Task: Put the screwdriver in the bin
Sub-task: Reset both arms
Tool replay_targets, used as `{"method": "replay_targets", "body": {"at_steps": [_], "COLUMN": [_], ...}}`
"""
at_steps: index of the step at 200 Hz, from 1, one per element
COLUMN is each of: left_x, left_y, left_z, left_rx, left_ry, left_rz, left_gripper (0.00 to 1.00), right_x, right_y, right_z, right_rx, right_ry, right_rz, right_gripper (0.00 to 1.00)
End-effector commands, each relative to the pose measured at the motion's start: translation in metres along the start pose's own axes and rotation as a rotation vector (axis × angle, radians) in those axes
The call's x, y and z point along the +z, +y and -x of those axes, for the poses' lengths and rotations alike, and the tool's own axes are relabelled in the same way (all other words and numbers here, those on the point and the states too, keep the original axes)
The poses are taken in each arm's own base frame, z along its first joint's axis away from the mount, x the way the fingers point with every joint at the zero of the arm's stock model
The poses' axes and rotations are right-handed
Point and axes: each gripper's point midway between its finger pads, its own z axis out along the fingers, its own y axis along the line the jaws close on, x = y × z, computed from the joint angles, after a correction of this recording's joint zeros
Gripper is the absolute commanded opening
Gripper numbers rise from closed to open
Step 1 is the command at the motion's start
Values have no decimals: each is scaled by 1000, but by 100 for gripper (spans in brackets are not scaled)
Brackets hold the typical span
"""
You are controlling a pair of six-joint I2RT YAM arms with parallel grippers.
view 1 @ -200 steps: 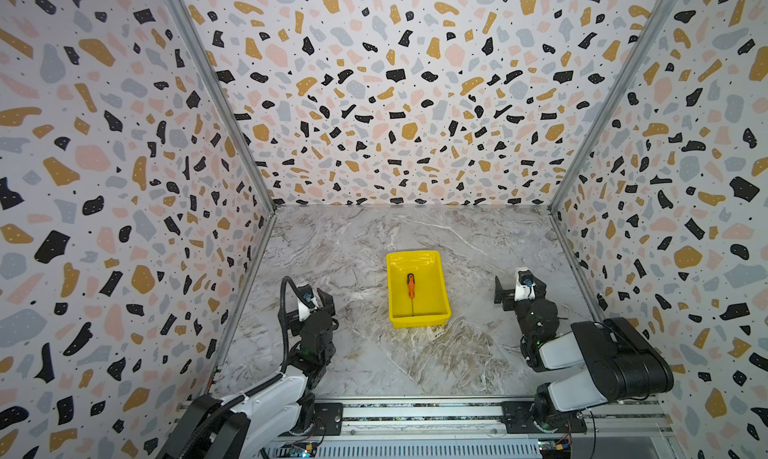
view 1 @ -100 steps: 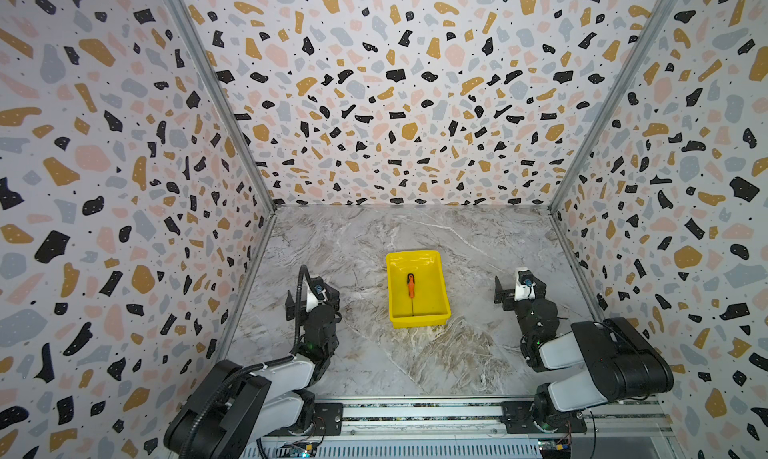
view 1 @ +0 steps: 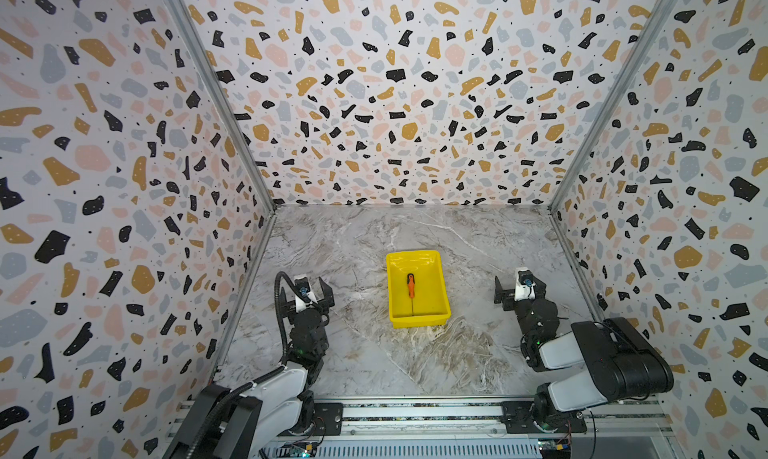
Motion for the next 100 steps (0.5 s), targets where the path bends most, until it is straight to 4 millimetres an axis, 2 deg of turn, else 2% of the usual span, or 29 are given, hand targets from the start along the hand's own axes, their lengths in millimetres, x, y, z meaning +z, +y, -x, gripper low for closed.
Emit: {"method": "replay_targets", "body": {"at_steps": [1, 15, 63, 98, 100], "left_x": [9, 12, 20, 22, 22], "left_y": [-3, -8, -13, -13, -13], "left_z": [2, -8, -10, -11, -11], "left_rx": [-76, -67, -60, -56, -56], "left_ry": [-19, -15, 7, 20, 20], "left_rz": [-6, -32, -53, -51, -51], "left_gripper": [100, 100, 100, 100, 100], "right_x": [5, 5, 5, 15, 15], "right_y": [-1, -1, -1, -4, -3], "right_z": [10, 10, 9, 9, 4], "right_rx": [15, 15, 17, 38, 37], "right_ry": [-24, -24, -22, -3, 21], "right_rz": [1, 1, 1, 11, 16], "right_gripper": [99, 99, 99, 99, 99]}}
